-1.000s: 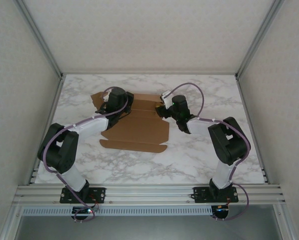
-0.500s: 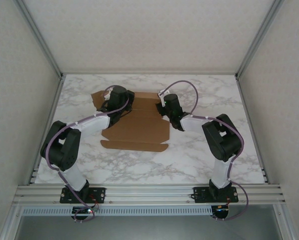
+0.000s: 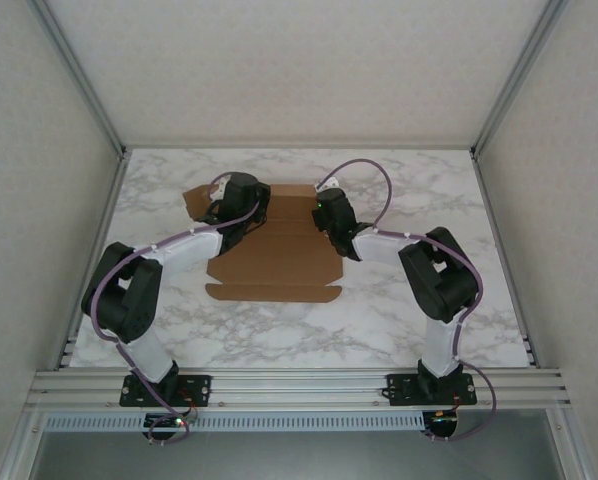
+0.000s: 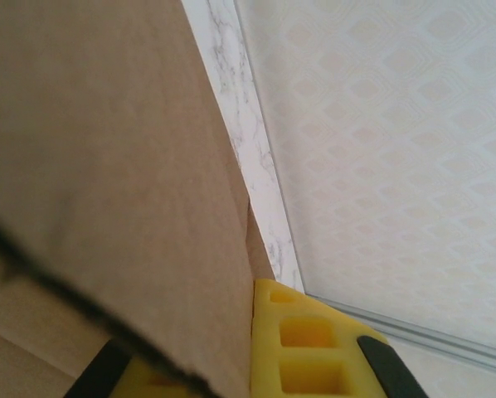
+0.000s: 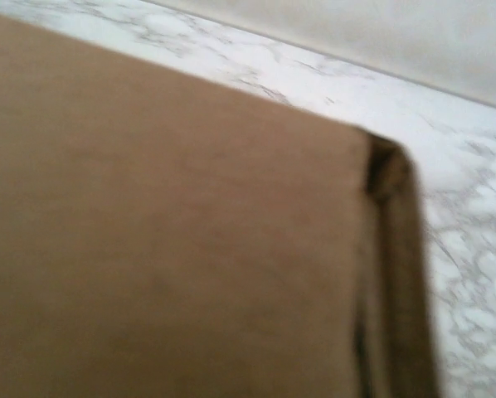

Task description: Fold the paper box

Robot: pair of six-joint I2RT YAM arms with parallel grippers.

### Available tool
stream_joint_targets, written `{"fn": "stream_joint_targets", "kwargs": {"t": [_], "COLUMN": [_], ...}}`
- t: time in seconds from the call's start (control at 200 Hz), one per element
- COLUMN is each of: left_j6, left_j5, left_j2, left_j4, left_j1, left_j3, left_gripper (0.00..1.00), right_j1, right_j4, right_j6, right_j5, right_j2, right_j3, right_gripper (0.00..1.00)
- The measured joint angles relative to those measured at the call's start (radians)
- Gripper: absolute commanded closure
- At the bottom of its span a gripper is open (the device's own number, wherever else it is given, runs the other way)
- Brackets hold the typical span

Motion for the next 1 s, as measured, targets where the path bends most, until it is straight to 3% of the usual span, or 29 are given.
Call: {"fn": "stream_joint_targets", "kwargs": {"t": [0.16, 0.366, 0.441, 0.616, 0.761, 0.846, 0.996], "left_j6": [-0.017, -0.026, -0.03, -0.029, -0.028, -0.025, -0.021], "left_j5": [-0.021, -0.038, -0.041, -0.052, -0.043, -0.041, -0.041], "left_j2": [0.0, 0.0, 0.0, 0.0, -0.006, -0.006, -0.006], "left_j4": [-0.031, -0.045, -0.049, -0.065, -0.078, -0.079, -0.079], "left_j1": [-0.004, -0.011, -0.012, -0.02, -0.031, -0.035, -0.035], "left_j3": [0.017, 0.024, 0.027, 0.029, 0.029, 0.029, 0.028], "left_gripper": [1.0, 1.0, 1.0, 1.0, 1.0, 1.0, 1.0], "right_j1": [0.024, 0.046, 0.046, 0.043, 0.017, 0.003, -0.021], "right_j4": [-0.037, -0.132, -0.162, -0.127, -0.001, 0.06, 0.154], "right_j6": [0.021, 0.065, 0.079, 0.063, 0.03, -0.002, -0.038], "right_j5": [0.095, 0.184, 0.191, 0.16, 0.043, -0.026, -0.166], "right_j2": [0.032, 0.064, 0.074, 0.05, -0.039, -0.101, -0.21], "right_j3": [0.05, 0.124, 0.149, 0.092, -0.06, -0.153, -0.29], "right_gripper": [0.97, 0.93, 0.82, 0.43, 0.24, 0.19, 0.19]}}
